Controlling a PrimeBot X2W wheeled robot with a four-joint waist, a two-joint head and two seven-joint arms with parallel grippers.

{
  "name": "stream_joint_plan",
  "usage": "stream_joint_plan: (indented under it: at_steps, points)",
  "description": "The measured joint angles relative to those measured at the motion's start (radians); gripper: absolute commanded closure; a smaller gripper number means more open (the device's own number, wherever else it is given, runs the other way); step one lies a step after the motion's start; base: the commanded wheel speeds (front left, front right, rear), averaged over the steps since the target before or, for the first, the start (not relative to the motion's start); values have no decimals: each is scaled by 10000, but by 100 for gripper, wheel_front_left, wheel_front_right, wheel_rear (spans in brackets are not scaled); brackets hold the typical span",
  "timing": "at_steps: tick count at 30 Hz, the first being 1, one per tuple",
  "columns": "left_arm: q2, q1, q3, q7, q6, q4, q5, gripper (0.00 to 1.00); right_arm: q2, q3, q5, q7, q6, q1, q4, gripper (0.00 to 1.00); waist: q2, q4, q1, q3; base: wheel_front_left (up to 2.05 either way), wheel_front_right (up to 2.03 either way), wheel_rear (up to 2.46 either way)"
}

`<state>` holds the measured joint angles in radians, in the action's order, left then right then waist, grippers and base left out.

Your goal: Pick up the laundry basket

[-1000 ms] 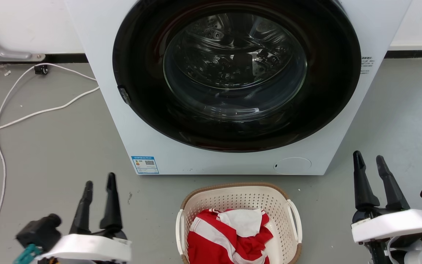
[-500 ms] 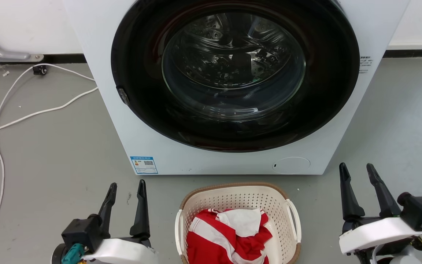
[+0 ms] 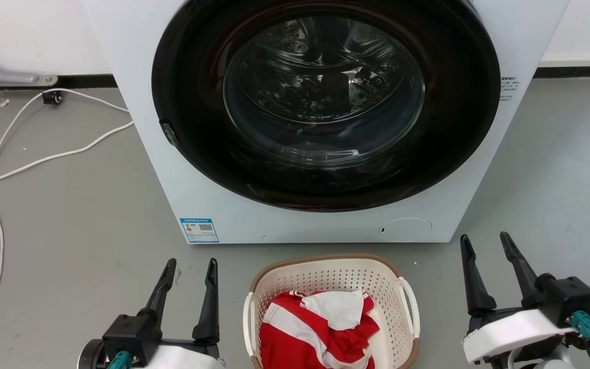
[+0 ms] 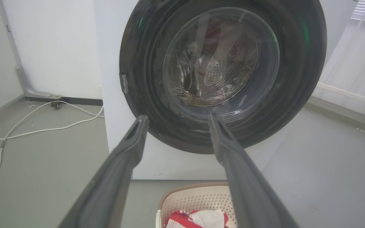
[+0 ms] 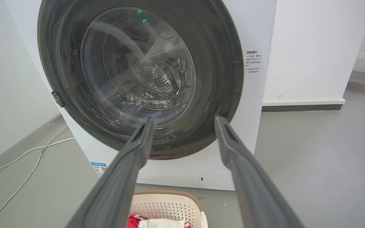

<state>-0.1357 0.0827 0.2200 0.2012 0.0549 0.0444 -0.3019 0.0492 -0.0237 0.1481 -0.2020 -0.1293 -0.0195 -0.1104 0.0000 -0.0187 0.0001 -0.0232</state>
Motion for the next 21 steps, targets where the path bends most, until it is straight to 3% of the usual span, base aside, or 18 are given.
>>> stream_joint_plan:
  at_steps: [21]
  points:
    - [491,350,-539,416,-922,-153,1799,0,2,-148,-1244,-399,-15,-8,-213,0,0,-63,0,-41,0,0,0]
